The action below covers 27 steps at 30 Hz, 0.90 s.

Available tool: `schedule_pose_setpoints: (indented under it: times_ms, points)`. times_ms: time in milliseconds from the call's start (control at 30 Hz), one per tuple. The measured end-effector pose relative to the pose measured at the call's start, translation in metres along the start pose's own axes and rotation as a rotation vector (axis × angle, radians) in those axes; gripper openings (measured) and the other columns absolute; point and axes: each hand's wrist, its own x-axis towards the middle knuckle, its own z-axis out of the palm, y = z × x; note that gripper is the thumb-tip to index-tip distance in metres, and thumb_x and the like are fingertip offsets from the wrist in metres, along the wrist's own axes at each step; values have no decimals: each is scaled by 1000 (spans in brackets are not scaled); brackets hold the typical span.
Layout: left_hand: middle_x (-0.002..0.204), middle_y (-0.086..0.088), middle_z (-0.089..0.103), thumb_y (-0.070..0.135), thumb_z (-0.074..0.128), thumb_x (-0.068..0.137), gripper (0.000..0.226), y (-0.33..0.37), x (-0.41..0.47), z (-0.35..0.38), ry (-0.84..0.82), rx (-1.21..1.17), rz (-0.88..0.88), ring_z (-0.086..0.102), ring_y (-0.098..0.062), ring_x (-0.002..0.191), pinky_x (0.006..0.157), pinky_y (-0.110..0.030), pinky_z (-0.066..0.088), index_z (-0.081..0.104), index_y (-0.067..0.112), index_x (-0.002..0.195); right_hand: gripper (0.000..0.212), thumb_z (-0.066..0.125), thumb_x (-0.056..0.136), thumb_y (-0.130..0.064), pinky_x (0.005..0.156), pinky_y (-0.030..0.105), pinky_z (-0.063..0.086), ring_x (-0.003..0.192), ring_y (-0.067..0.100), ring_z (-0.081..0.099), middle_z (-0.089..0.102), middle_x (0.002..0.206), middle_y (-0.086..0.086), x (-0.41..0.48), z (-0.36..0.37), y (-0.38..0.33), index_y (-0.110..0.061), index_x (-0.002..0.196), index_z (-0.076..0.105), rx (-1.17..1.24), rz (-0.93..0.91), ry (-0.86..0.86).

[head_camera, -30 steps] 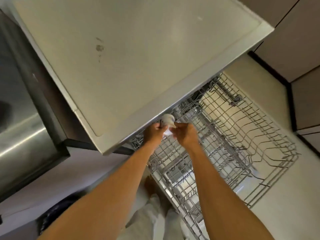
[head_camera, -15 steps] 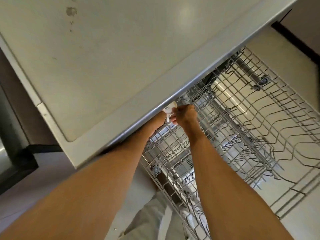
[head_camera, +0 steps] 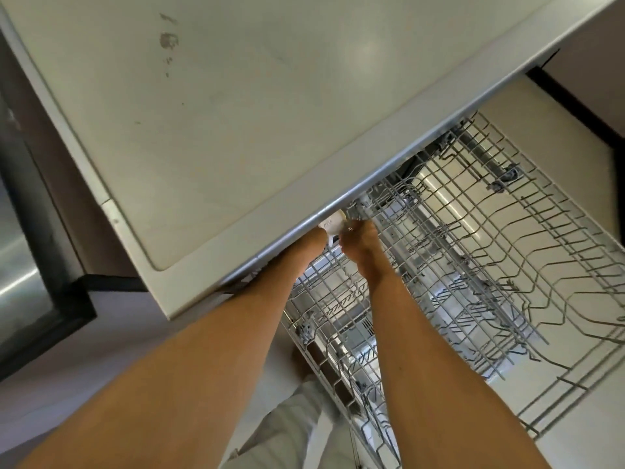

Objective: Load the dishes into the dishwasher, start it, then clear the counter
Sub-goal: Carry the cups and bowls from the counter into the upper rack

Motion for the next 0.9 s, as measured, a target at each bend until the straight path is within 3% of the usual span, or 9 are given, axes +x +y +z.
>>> schedule_pose_setpoints:
  times_ms: [67, 167, 267, 400, 533, 700, 767, 833, 900]
  points:
    - [101, -2, 64, 12, 49, 92, 14, -1, -15, -1, 0, -8, -16, 60, -15, 92, 84, -31, 50, 53, 25, 97, 27, 50, 93, 0, 92, 42, 54, 102, 24, 61, 65, 115, 10, -11, -4, -2, -7, 118, 58, -24, -16, 12]
    - [129, -7, 59, 14, 45, 92, 40, -1, -37, -5, -48, -36, 66, 56, -24, 117, 98, -43, 48, 48, 21, 131, 26, 50, 96, -2, 86, 36, 54, 92, 18, 59, 64, 117, 9, -31, -11, -4, -5, 120, 57, -42, -13, -8]
    - [143, -3, 49, 3, 43, 94, 58, -2, -67, -14, -55, -14, 116, 48, -24, 129, 103, -40, 43, 35, 28, 145, 27, 57, 94, -11, 98, 42, 51, 105, 23, 62, 64, 117, 6, -49, -15, -7, -7, 121, 56, -113, 10, -19]
    - [142, -4, 50, -6, 49, 91, 57, -9, -115, -24, -48, -25, 117, 48, -22, 129, 106, -41, 42, 41, 18, 142, 27, 66, 83, 1, 79, 35, 57, 84, 18, 62, 71, 98, 9, -108, -29, -20, -5, 109, 65, -91, -124, -89]
    - [123, -10, 63, -4, 60, 85, 47, -18, -171, -47, 28, -31, 213, 61, -22, 109, 91, -30, 50, 55, 10, 130, 17, 64, 82, 4, 74, 36, 55, 77, 20, 61, 70, 89, 14, -168, -37, -36, -2, 97, 70, -146, -223, -153]
    - [98, -4, 64, -2, 66, 82, 37, -30, -239, -88, 155, -111, 277, 63, -19, 88, 73, -20, 50, 62, 4, 118, 15, 76, 73, -4, 65, 34, 50, 68, 20, 60, 66, 72, 6, -221, -24, -49, -16, 73, 66, -198, -314, -230]
    - [89, -8, 66, -4, 68, 80, 34, -43, -264, -106, 203, -181, 268, 63, -19, 79, 70, -23, 54, 63, 2, 113, 15, 78, 71, -7, 66, 36, 51, 68, 20, 60, 67, 73, 5, -240, -13, -53, -16, 76, 68, -230, -352, -265]
    - [89, -13, 70, -1, 71, 76, 35, -55, -278, -120, 277, -178, 279, 66, -24, 82, 81, -36, 57, 66, 7, 109, 16, 77, 74, -7, 69, 37, 53, 69, 19, 61, 68, 77, 7, -255, -3, -57, -11, 88, 70, -268, -374, -287]
    - [89, -10, 72, 3, 74, 74, 37, -71, -299, -146, 386, -196, 283, 67, -22, 88, 86, -36, 54, 67, 13, 108, 19, 74, 77, -5, 59, 30, 51, 63, 18, 60, 67, 74, 9, -279, 17, -71, -8, 95, 70, -305, -418, -345]
